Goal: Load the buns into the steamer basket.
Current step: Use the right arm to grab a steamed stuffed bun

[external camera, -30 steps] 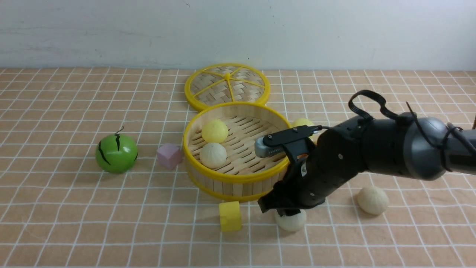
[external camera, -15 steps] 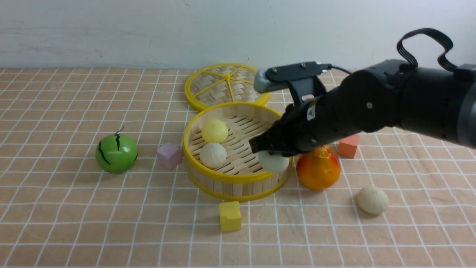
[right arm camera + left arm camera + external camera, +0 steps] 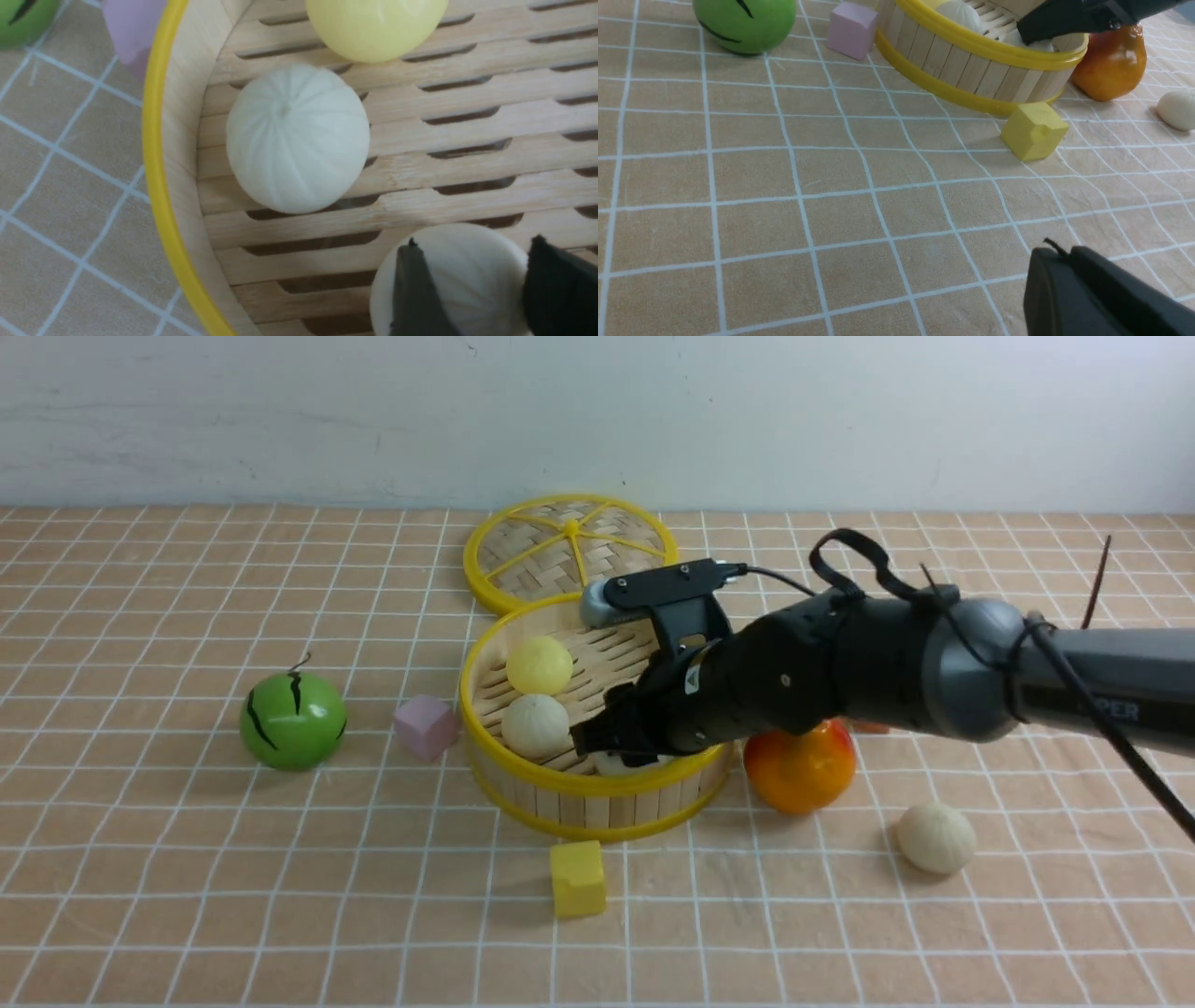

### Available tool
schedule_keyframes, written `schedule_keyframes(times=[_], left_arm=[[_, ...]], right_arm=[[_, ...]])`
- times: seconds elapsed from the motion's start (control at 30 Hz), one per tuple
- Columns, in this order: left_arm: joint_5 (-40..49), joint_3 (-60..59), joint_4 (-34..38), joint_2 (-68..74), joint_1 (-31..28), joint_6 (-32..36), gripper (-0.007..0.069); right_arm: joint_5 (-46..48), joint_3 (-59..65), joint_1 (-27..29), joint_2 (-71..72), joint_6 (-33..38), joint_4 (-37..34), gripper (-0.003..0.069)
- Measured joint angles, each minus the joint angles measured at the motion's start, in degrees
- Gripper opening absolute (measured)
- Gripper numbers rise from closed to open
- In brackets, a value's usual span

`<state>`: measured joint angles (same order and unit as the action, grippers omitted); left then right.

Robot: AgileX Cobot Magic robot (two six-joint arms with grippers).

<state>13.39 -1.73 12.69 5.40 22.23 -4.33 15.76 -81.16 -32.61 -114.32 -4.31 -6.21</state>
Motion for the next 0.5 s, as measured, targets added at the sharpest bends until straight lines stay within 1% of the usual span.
schedule_keyframes(times=[0.07, 0.1, 0.13, 0.2, 0.23, 0.3, 0.33, 0.37, 0.4, 0.5], left_arm=[[0.0, 0.0, 0.0, 0.0, 0.0, 0.0, 0.0031], [0.0, 0.0, 0.0, 0.0, 0.0, 0.0, 0.0034], [0.0, 0.0, 0.0, 0.0, 0.0, 0.0, 0.0036], [0.0, 0.0, 0.0, 0.0, 0.0, 0.0, 0.0038], [0.0, 0.0, 0.0, 0.0, 0.0, 0.0, 0.0039], [0.0, 0.0, 0.0, 0.0, 0.0, 0.0, 0.0039], [0.0, 0.0, 0.0, 0.0, 0.0, 0.0, 0.0039], [0.0, 0.0, 0.0, 0.0, 0.0, 0.0, 0.0039], [0.0, 0.0, 0.0, 0.0, 0.0, 0.0, 0.0039], [0.0, 0.0, 0.0, 0.0, 0.0, 0.0, 0.0039]], right_arm=[[0.7, 0.0, -0.1, 2.7, 0.0, -0.1, 0.0462], [1.4, 0.0, -0.1, 4.9, 0.1, -0.1, 0.0488], [2.0, 0.0, -0.1, 7.1, 0.1, 0.0, 0.0498], [6.3, 0.0, 0.0, 13.0, 0.1, 1.5, 0.0514], [8.9, 0.0, 0.2, 16.0, 0.0, 3.0, 0.0512], [17.6, 0.3, 1.6, 20.9, -1.1, 6.5, 0.049], [19.1, 0.5, 1.8, 21.6, -1.5, 7.2, 0.0487], [24.7, 2.9, 4.1, 24.0, -4.0, 10.0, 0.0458], [27.4, 4.6, 5.5, 24.8, -5.9, 11.4, 0.0437], [30.2, 12.7, 10.4, 24.6, -11.2, 13.2, 0.0384]])
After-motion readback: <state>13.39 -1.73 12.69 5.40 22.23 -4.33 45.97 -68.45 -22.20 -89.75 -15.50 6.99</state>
